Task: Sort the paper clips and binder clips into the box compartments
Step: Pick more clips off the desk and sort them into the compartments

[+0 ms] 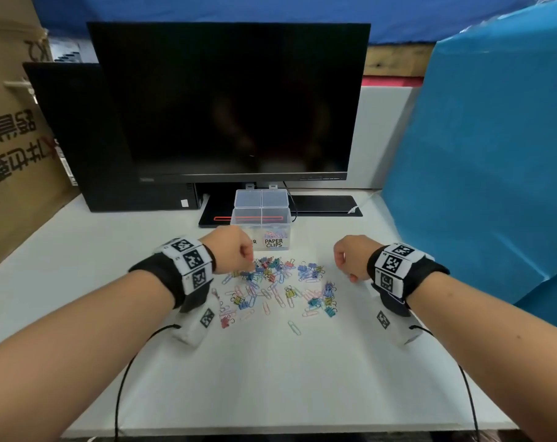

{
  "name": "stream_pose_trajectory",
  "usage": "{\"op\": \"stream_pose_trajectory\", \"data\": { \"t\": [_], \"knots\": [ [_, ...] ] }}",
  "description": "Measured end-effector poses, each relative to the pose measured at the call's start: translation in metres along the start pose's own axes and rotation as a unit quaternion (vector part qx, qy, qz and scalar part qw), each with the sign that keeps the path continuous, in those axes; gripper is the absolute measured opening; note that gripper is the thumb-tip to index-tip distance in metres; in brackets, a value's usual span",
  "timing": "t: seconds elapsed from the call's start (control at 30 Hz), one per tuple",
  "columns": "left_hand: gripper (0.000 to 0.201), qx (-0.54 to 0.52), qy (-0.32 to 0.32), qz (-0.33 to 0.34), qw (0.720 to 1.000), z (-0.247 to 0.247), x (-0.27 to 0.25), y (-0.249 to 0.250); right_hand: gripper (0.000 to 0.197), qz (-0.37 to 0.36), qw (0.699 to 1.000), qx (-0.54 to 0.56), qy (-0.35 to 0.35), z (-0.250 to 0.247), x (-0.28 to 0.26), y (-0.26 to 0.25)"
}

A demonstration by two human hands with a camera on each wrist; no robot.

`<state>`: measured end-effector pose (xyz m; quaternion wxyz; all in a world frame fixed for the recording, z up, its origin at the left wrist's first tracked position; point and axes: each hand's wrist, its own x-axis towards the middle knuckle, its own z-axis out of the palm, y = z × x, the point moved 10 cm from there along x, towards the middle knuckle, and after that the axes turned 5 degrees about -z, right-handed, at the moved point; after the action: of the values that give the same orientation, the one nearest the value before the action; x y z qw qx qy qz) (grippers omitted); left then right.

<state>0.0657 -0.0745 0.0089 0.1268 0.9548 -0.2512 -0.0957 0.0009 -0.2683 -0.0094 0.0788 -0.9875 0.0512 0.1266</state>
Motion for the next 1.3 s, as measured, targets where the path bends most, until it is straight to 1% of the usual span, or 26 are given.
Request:
{"op": "stream_pose_trajectory", "data": {
  "t": [0.1, 0.13, 0.2, 0.27, 0.3, 0.4, 0.5, 0.6, 0.67, 0.7, 0.73, 0.8, 0.83, 0.9, 0.93, 1.0, 1.07, 1.13, 1.2, 1.3],
  "knots": [
    [0.01, 0.003, -0.002, -0.042, 0.999, -0.004, -0.001, -0.032, 0.013, -0.003, 0.997, -0.066, -0.045, 0.016, -0.002, 0.002],
    [0.01, -0.009, -0.009, -0.059, 0.998, -0.004, -0.001, -0.042, 0.011, -0.004, 0.995, -0.082, -0.049, 0.018, -0.001, 0.001],
    [0.012, -0.05, -0.028, -0.093, 0.994, 0.0, -0.003, -0.059, 0.009, -0.011, 0.994, -0.103, -0.025, 0.015, -0.001, -0.005],
    [0.011, -0.09, -0.044, -0.121, 0.988, 0.004, -0.003, -0.072, 0.018, -0.024, 0.996, -0.087, 0.0, 0.01, -0.002, -0.015],
    [0.011, -0.108, -0.049, -0.133, 0.984, 0.006, -0.003, -0.077, 0.023, -0.035, 0.996, -0.082, -0.002, 0.01, -0.002, -0.02],
    [0.012, -0.152, -0.067, -0.163, 0.973, 0.011, -0.002, -0.088, 0.033, -0.054, 0.993, -0.085, -0.058, 0.023, -0.006, -0.033],
    [0.013, -0.196, -0.096, -0.186, 0.958, 0.018, -0.005, -0.093, 0.03, -0.054, 0.99, -0.104, -0.078, 0.03, -0.006, -0.036],
    [0.013, -0.263, -0.122, -0.193, 0.937, 0.023, -0.007, -0.093, 0.024, -0.059, 0.987, -0.118, -0.087, 0.031, -0.007, -0.038],
    [0.015, -0.3, -0.118, -0.195, 0.926, 0.023, -0.008, -0.092, 0.011, -0.054, 0.992, -0.086, -0.081, 0.03, -0.005, -0.036],
    [0.015, -0.31, -0.111, -0.196, 0.924, 0.021, -0.008, -0.093, 0.009, -0.052, 0.993, -0.067, -0.078, 0.029, -0.005, -0.035],
    [0.015, -0.312, -0.102, -0.198, 0.924, 0.019, -0.007, -0.094, 0.013, -0.052, 0.994, -0.053, -0.076, 0.027, -0.005, -0.034],
    [0.014, -0.276, -0.071, -0.201, 0.937, 0.012, -0.002, -0.097, 0.024, -0.047, 0.996, -0.026, -0.072, 0.024, -0.005, -0.029],
    [0.015, -0.234, -0.049, -0.201, 0.95, 0.007, 0.0, -0.1, 0.026, -0.045, 0.996, -0.015, -0.069, 0.022, -0.006, -0.027],
    [0.018, -0.117, 0.0, -0.193, 0.974, -0.004, 0.003, -0.102, 0.028, -0.041, 0.997, 0.002, -0.06, 0.018, -0.007, -0.024],
    [0.019, -0.057, 0.014, -0.187, 0.981, -0.006, 0.004, -0.101, 0.028, -0.039, 0.998, 0.006, -0.055, 0.017, -0.007, -0.022],
    [0.019, 0.023, 0.008, -0.184, 0.983, -0.004, 0.005, -0.099, 0.022, -0.034, 0.998, 0.008, -0.046, 0.015, -0.007, -0.02],
    [0.021, 0.052, -0.016, -0.193, 0.98, 0.002, 0.006, -0.099, 0.011, -0.034, 0.998, 0.021, -0.054, 0.019, -0.009, -0.022],
    [0.03, 0.066, -0.025, -0.199, 0.977, 0.005, 0.006, -0.097, 0.018, -0.035, 0.996, 0.032, -0.075, 0.028, -0.011, -0.026],
    [0.029, 0.066, 0.002, -0.181, 0.981, 0.0, 0.008, -0.088, 0.019, -0.042, 0.996, 0.018, -0.078, 0.033, -0.01, -0.029],
    [0.013, 0.02, 0.056, -0.109, 0.992, -0.007, 0.012, -0.065, 0.016, -0.048, 0.997, -0.001, -0.066, 0.035, -0.006, -0.032]
  ]
}}
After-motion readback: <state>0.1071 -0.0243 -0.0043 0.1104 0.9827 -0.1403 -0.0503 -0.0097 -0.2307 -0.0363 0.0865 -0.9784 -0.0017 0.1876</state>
